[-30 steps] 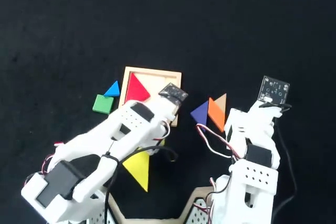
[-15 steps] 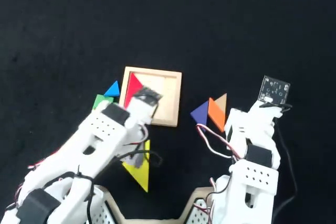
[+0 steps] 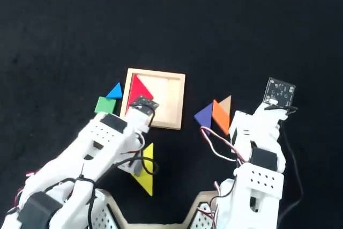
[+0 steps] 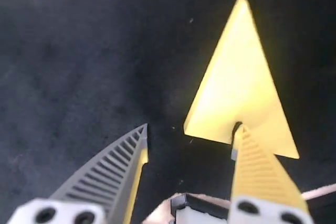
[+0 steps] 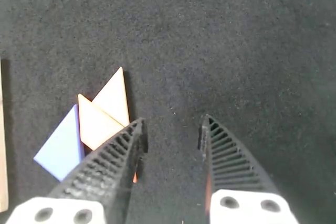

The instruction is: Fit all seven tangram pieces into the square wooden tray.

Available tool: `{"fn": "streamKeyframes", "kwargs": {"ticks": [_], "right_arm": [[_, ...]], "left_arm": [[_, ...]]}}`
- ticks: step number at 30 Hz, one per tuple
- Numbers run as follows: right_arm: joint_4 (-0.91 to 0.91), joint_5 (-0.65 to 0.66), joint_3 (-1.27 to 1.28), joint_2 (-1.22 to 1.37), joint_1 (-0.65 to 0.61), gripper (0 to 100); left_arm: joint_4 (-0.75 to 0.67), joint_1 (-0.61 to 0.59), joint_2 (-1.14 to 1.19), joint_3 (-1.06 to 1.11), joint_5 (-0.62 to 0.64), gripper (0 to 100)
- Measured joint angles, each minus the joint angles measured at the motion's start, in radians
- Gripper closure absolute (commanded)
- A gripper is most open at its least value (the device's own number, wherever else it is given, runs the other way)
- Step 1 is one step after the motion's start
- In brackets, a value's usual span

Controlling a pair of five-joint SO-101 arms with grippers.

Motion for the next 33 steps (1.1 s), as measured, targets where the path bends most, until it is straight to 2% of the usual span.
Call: {"fn": "streamKeyframes", "kwargs": {"ticks": [13, 20, 33], "right_arm": [[0.012, 0.0, 0.002, 0.0, -0.058, 83.1], [0.012, 0.025, 0.002, 0.0, -0.063, 83.2], [0.012, 0.066, 0.002, 0.0, -0.066, 83.2]], "left_arm": [[-0.017, 0.066, 0.46, -0.29, 0.054, 74], [-0.009, 0.176, 0.514, -0.376, 0.117, 74], [-0.009, 0.178, 0.516, -0.376, 0.123, 74]]}}
